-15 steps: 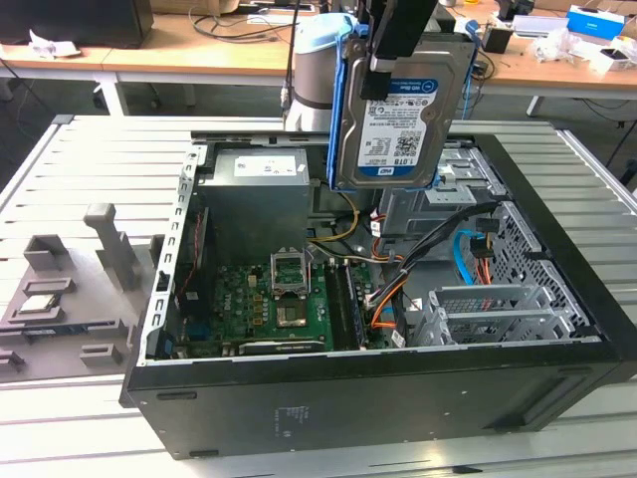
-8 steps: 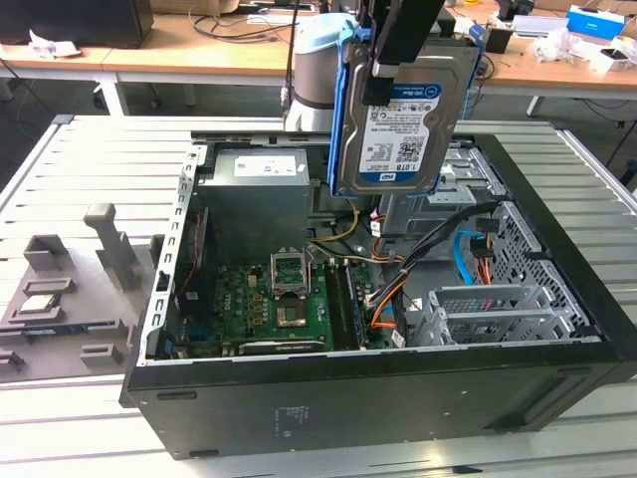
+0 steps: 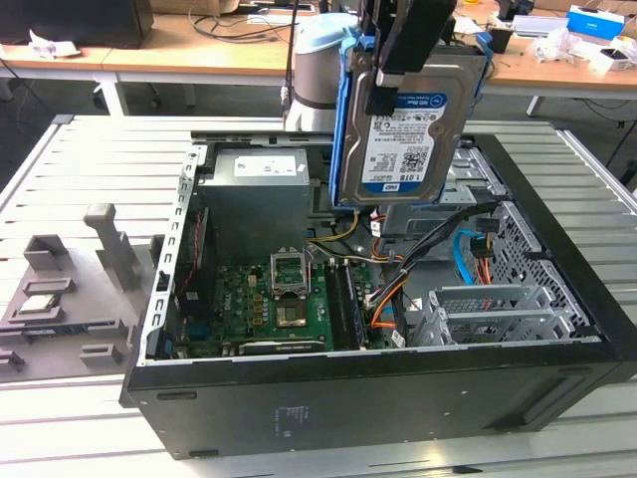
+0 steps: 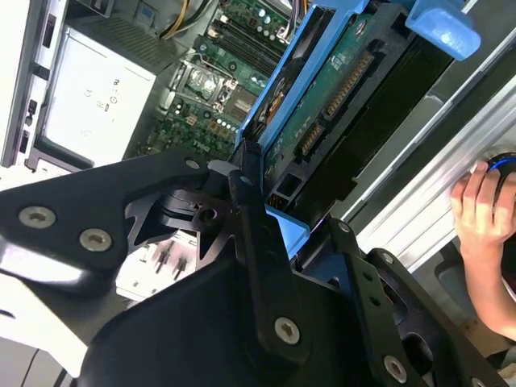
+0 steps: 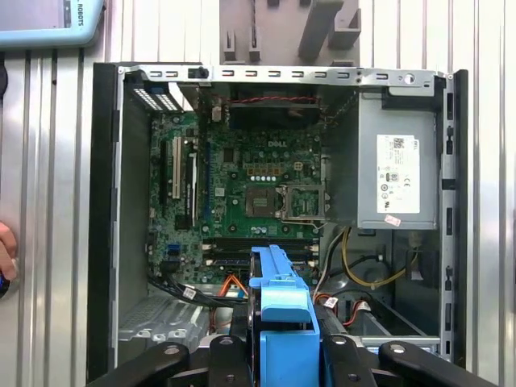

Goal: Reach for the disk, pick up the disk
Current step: 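Pick up the disk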

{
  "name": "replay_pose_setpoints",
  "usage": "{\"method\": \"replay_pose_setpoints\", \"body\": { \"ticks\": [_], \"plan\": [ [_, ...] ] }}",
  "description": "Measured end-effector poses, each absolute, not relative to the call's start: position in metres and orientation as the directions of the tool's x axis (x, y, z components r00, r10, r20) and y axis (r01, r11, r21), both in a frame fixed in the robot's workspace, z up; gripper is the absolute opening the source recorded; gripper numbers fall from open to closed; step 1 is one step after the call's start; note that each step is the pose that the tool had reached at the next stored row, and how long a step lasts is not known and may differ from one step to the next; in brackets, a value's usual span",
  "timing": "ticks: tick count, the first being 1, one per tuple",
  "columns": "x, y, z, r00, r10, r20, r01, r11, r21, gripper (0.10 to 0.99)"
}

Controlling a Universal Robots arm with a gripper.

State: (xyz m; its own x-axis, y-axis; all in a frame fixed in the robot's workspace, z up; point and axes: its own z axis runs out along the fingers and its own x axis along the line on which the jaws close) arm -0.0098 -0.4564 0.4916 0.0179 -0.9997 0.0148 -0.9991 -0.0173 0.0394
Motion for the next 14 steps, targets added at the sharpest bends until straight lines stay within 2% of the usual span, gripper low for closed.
{"method": "replay_pose_setpoints", "body": {
  "ticks": [14],
  "plan": [
    [-0.010, -0.479, 0.492, 0.018, -1.000, 0.015, -0.999, -0.017, 0.039, 0.369]
  ]
}}
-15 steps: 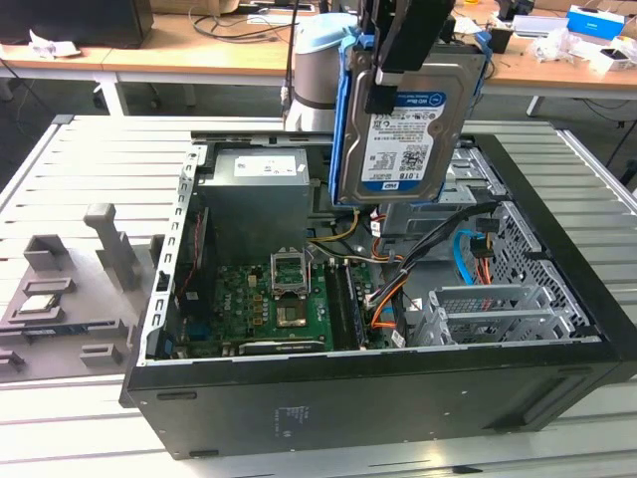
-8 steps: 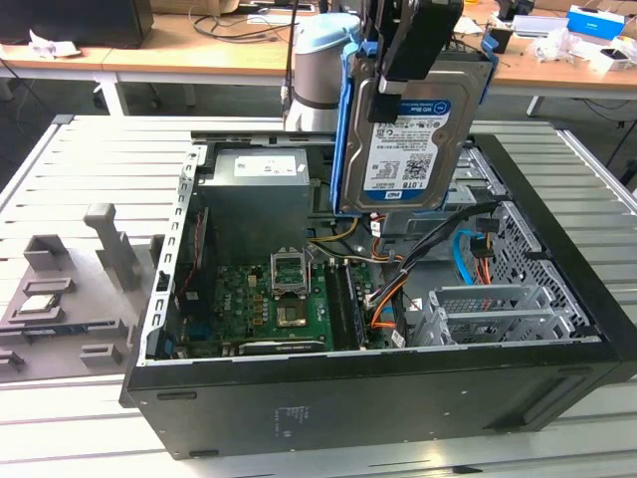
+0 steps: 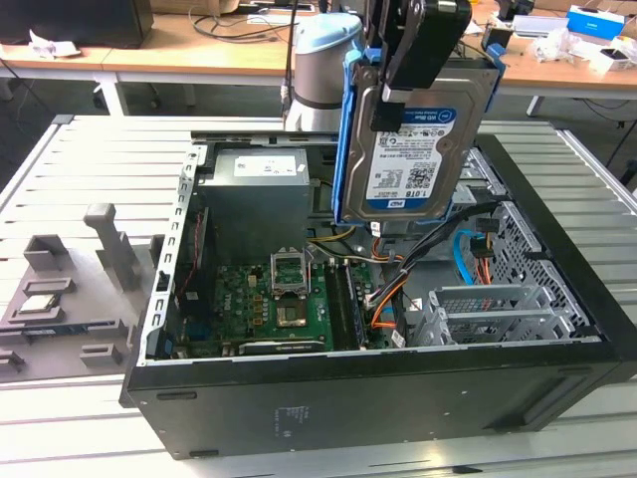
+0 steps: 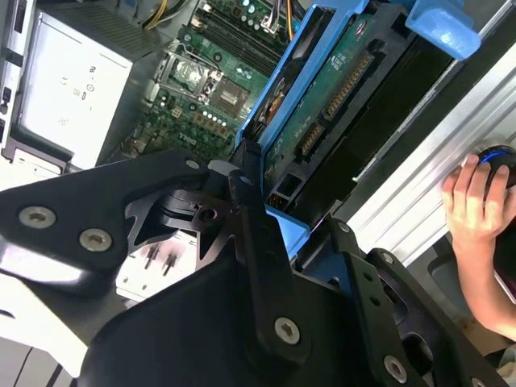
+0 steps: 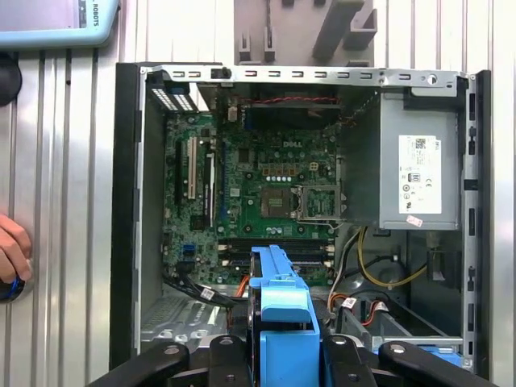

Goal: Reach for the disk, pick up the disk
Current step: 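Pick up the disk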

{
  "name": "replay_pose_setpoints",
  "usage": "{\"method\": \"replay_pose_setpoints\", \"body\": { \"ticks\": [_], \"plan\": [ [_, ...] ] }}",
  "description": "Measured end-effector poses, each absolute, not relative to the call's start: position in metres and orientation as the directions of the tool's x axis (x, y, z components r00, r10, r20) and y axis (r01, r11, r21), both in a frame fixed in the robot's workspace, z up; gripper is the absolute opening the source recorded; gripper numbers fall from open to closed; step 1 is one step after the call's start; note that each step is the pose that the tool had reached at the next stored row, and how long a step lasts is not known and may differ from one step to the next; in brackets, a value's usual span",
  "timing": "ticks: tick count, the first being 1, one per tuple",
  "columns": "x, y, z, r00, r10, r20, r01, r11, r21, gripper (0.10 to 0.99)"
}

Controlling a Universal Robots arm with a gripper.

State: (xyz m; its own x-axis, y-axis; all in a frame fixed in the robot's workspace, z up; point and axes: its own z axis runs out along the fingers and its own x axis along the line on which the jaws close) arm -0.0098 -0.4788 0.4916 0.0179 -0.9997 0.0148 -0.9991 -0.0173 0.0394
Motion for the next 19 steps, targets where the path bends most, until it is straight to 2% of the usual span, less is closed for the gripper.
{"method": "replay_pose_setpoints", "body": {
  "ticks": [19],
  "plan": [
    [-0.010, -0.509, 0.492, 0.018, -1.000, 0.015, -0.999, -0.017, 0.039, 0.369]
  ]
}}
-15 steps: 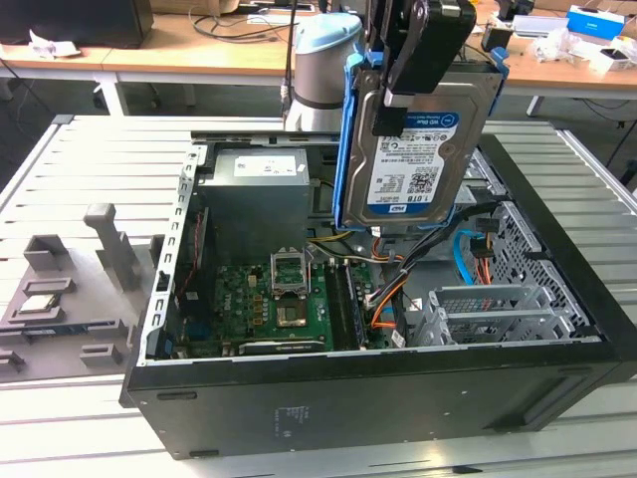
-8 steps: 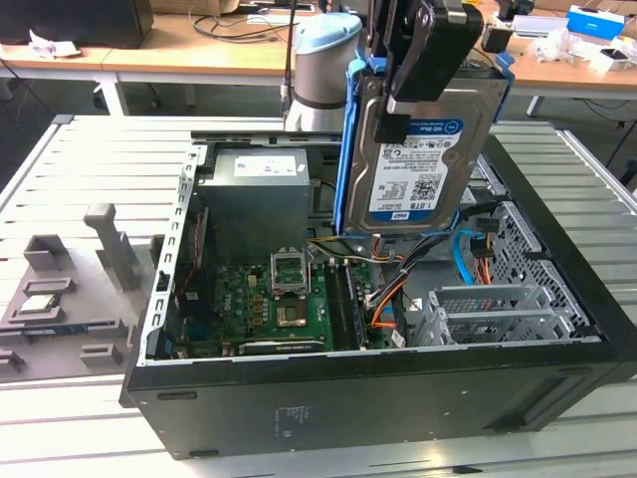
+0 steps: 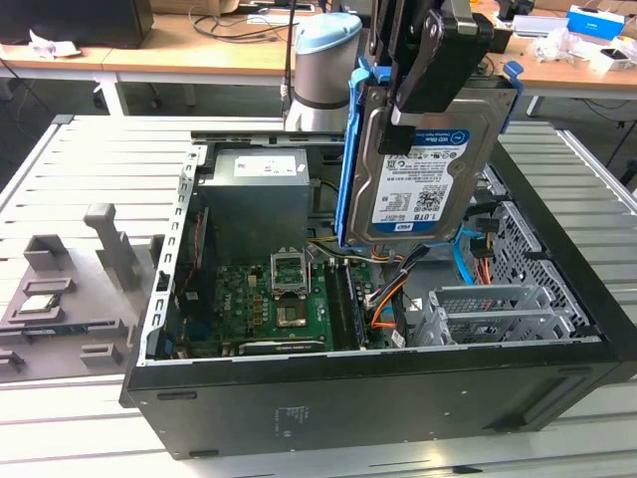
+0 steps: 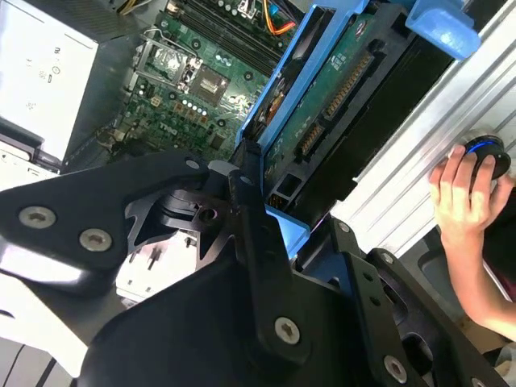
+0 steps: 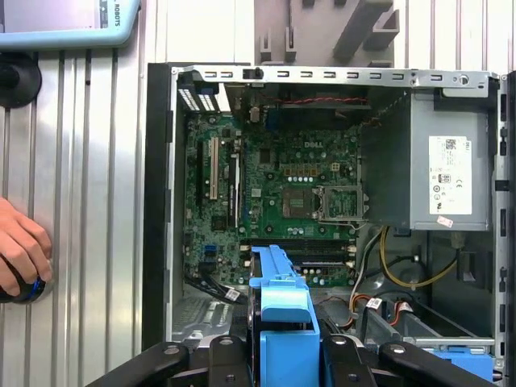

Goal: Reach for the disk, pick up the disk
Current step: 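Pick up the disk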

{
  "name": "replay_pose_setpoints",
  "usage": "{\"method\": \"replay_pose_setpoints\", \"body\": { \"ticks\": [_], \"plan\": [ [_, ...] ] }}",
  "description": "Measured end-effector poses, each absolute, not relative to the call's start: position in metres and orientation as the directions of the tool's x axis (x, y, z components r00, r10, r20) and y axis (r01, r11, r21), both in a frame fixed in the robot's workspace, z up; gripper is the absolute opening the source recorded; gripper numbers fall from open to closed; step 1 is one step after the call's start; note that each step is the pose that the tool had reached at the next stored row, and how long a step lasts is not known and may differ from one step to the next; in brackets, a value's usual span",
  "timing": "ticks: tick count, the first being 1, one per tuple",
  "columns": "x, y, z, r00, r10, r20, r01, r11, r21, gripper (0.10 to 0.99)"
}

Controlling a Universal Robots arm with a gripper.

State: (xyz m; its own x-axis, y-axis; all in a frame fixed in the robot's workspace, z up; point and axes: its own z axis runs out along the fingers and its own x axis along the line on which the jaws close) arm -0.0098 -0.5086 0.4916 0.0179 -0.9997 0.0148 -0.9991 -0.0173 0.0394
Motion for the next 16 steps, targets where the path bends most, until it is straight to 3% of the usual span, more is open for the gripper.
{"method": "replay_pose_setpoints", "body": {
  "ticks": [16],
  "plan": [
    [-0.010, -0.543, 0.492, 0.018, -1.000, 0.015, -0.999, -0.017, 0.039, 0.369]
  ]
}}
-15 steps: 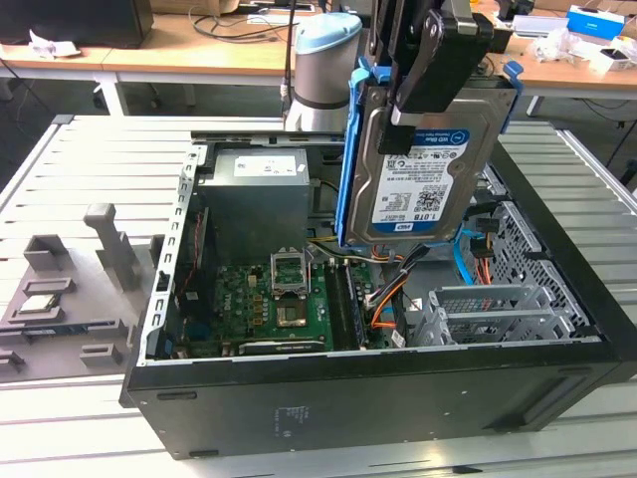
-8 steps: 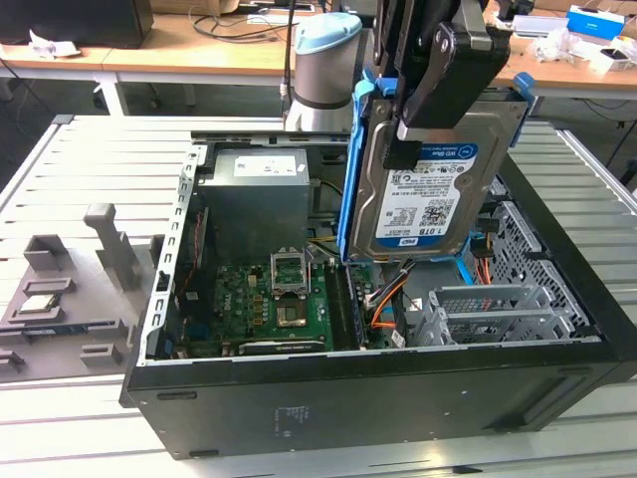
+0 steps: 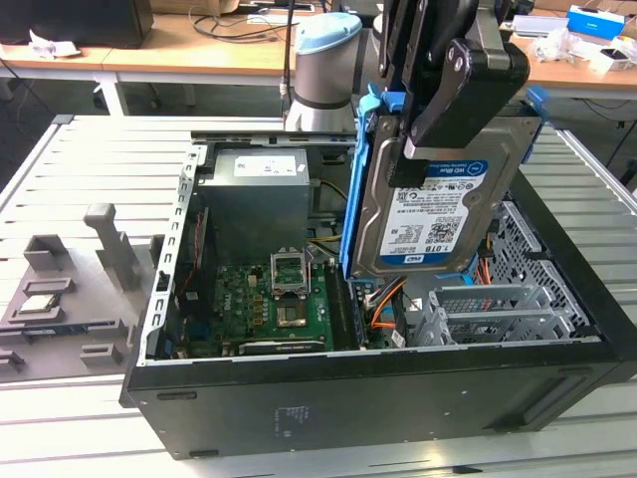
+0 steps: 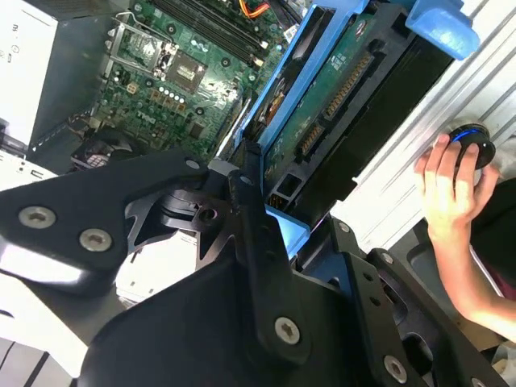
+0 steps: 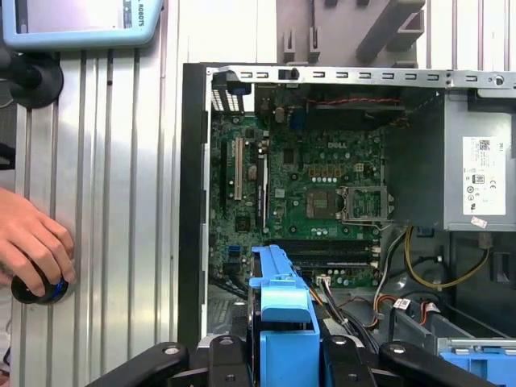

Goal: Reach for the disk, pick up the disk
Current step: 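Pick up the disk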

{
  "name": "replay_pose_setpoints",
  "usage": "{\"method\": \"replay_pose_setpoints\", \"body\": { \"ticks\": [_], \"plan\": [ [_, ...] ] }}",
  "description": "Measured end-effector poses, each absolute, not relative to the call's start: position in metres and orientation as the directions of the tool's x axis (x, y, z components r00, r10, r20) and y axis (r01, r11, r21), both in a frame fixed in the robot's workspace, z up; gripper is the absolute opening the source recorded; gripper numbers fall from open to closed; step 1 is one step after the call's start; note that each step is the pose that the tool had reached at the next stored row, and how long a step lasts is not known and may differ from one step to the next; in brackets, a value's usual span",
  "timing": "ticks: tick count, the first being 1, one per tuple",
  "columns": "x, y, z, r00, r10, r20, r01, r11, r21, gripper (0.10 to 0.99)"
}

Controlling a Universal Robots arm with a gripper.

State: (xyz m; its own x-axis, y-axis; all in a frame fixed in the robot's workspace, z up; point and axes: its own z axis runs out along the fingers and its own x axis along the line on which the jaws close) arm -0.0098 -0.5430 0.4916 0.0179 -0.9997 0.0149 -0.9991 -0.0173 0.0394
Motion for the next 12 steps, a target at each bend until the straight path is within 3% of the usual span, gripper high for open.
{"method": "replay_pose_setpoints", "body": {
  "ticks": [12],
  "plan": [
    [-0.010, -0.561, 0.491, 0.018, -1.000, 0.003, -0.999, -0.018, 0.039, 0.369]
  ]
}}
